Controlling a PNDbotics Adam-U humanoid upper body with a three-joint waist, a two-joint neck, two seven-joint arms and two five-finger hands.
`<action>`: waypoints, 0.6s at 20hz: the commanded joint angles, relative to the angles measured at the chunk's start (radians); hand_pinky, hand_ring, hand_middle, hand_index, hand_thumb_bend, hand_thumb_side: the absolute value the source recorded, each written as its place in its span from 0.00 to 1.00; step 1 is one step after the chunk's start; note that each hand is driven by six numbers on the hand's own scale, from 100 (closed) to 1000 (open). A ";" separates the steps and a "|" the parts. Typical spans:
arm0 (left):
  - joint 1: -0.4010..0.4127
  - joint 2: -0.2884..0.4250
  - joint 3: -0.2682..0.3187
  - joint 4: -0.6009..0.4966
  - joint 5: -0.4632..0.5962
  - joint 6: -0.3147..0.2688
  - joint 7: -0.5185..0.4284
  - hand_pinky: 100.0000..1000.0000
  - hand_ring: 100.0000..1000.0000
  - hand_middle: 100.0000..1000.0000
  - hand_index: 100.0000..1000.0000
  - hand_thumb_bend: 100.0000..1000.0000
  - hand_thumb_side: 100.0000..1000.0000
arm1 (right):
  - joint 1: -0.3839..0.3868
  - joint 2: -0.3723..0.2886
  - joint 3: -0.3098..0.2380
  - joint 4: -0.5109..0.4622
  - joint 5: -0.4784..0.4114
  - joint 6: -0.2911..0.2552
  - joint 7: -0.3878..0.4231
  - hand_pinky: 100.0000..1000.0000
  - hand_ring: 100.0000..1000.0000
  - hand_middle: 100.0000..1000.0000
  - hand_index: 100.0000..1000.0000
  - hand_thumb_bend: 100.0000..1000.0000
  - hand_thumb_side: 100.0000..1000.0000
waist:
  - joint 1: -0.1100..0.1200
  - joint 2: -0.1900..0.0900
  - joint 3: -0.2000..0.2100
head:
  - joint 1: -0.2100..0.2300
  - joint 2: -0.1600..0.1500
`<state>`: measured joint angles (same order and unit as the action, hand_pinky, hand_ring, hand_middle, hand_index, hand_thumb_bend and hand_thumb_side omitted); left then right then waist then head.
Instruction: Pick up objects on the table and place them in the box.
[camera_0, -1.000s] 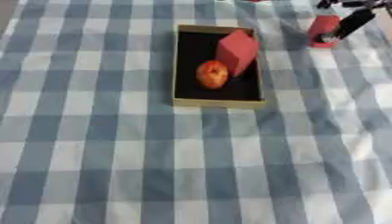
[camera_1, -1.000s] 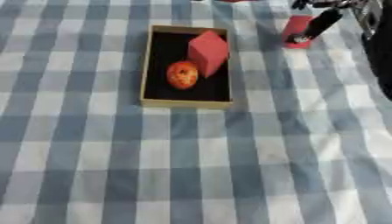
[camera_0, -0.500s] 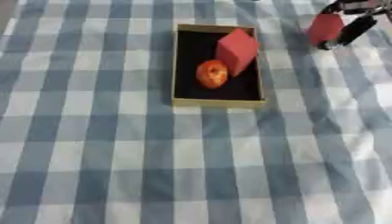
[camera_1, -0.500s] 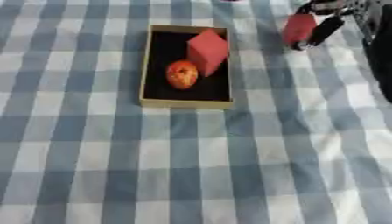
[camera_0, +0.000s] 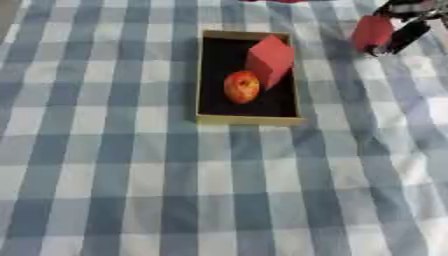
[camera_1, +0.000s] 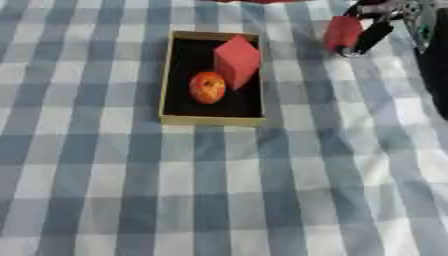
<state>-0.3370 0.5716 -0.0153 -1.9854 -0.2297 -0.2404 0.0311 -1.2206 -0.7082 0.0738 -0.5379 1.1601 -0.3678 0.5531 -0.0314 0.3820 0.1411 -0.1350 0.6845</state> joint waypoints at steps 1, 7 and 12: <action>-0.004 0.013 0.003 -0.015 0.000 0.000 -0.003 0.70 0.78 0.65 0.59 0.00 0.46 | -0.013 -0.041 -0.003 -0.033 -0.018 0.003 -0.021 0.73 0.85 0.79 0.76 0.02 0.40 | 0.003 -0.021 -0.002 | -0.004 -0.008; -0.002 0.011 0.004 -0.015 -0.001 0.002 -0.007 0.70 0.78 0.65 0.59 0.00 0.46 | -0.012 -0.045 -0.001 -0.061 -0.030 0.006 -0.023 0.69 0.81 0.73 0.66 0.00 0.37 | 0.002 -0.026 -0.008 | -0.004 -0.003; 0.001 0.010 0.007 -0.015 0.000 0.001 -0.004 0.70 0.78 0.65 0.59 0.00 0.47 | 0.004 -0.058 0.027 -0.225 -0.117 -0.033 -0.027 0.63 0.75 0.71 0.65 0.00 0.28 | 0.000 -0.031 -0.007 | 0.005 0.006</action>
<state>-0.3325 0.5706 -0.0152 -1.9854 -0.2299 -0.2371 0.0267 -1.2000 -0.7233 0.0949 -0.7033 1.0707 -0.3891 0.5283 -0.0332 0.3782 0.1349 -0.1328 0.6864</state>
